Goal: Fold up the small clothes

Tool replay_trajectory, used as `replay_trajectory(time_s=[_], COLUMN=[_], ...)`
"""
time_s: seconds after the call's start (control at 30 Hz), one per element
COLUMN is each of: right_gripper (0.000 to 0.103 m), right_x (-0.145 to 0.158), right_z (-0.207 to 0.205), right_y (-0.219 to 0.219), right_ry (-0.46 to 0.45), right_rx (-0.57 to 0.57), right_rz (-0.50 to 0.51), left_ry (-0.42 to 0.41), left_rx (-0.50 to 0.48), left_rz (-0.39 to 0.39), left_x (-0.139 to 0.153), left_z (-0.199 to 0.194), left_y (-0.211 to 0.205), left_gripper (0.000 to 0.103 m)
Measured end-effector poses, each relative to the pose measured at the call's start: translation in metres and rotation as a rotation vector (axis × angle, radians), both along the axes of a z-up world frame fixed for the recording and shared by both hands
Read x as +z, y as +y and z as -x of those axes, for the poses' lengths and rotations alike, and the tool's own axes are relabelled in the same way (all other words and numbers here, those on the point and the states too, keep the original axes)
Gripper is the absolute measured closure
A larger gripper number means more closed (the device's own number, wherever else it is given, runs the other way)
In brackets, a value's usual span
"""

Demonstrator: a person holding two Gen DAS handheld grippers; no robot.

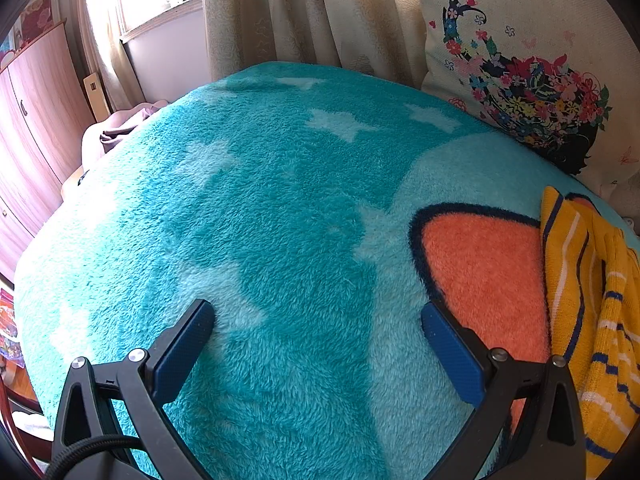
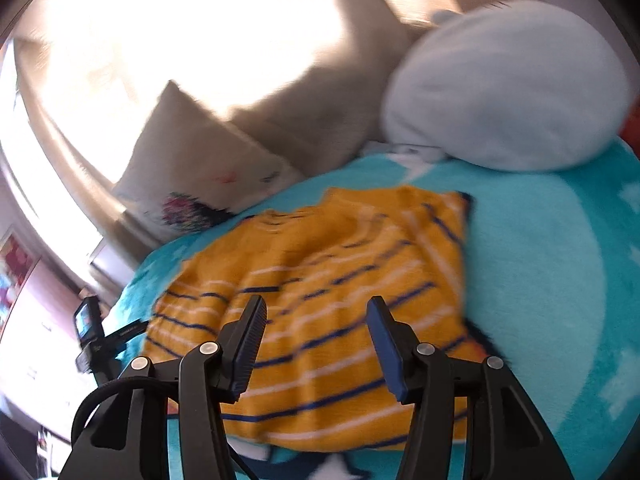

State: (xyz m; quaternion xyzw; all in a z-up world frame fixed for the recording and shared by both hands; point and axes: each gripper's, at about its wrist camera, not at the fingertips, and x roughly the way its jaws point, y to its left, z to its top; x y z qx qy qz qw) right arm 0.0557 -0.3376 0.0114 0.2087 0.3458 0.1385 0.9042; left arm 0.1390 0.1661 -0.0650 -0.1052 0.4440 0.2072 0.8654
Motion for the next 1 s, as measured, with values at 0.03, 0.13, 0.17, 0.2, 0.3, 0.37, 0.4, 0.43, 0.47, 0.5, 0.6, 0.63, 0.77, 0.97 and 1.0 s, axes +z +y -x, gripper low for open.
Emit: replay_trajectory(time_s=[0.03, 0.13, 0.17, 0.2, 0.3, 0.37, 0.4, 0.43, 0.47, 0.5, 0.6, 0.63, 0.77, 0.97, 1.0], right_gripper=[0.045, 0.043, 0.042, 0.042, 0.042, 0.042, 0.042, 0.042, 0.042, 0.042, 0.042, 0.042, 0.042, 0.042, 0.042], right_x=[0.003, 0.008, 0.008, 0.008, 0.004, 0.0, -0.003, -0.005, -0.007, -0.009, -0.014, -0.015, -0.016, -0.015, -0.015], right_z=[-0.002, -0.007, -0.01, -0.012, -0.022, -0.027, -0.03, -0.034, -0.038, -0.042, -0.055, -0.06, -0.084, -0.111, -0.116], right_y=[0.012, 0.041, 0.053, 0.063, 0.089, 0.103, 0.11, 0.118, 0.127, 0.135, 0.159, 0.166, 0.196, 0.241, 0.247], right_ry=[-0.004, -0.015, -0.015, -0.009, 0.031, 0.06, 0.071, 0.081, 0.09, 0.097, 0.116, 0.121, 0.14, 0.158, 0.166], right_rx=[0.037, 0.119, 0.146, 0.165, 0.217, 0.249, 0.263, 0.277, 0.292, 0.307, 0.349, 0.361, 0.4, 0.451, 0.451], right_rz=[0.008, 0.028, 0.032, 0.03, -0.009, -0.027, -0.018, 0.0, 0.027, 0.046, 0.091, 0.1, 0.12, 0.181, 0.192], left_ry=[0.0, 0.0, 0.0, 0.0, 0.0, 0.0, 0.0, 0.0, -0.001, 0.0, 0.001, 0.001, 0.013, 0.028, 0.034], left_rx=[0.0, 0.0, 0.0, 0.0, 0.0, 0.0, 0.0, 0.0, 0.0, 0.0, 0.001, 0.001, -0.027, -0.076, -0.09], left_rz=[0.0, 0.0, 0.0, 0.0, 0.0, 0.0, 0.0, -0.001, 0.001, 0.001, 0.0, 0.001, 0.012, 0.018, 0.018], left_x=[0.0, 0.0, 0.0, 0.0, 0.0, 0.0, 0.0, 0.0, 0.0, 0.0, 0.0, 0.0, 0.001, 0.002, 0.002], left_z=[0.0, 0.0, 0.0, 0.0, 0.0, 0.0, 0.0, 0.0, 0.0, 0.0, 0.0, 0.0, 0.004, 0.014, 0.015], left_y=[0.0, 0.0, 0.0, 0.0, 0.0, 0.0, 0.0, 0.0, 0.0, 0.0, 0.0, 0.0, -0.002, -0.008, -0.009], left_gripper=[0.0, 0.0, 0.0, 0.0, 0.0, 0.0, 0.0, 0.0, 0.0, 0.0, 0.0, 0.0, 0.0, 0.0, 0.0])
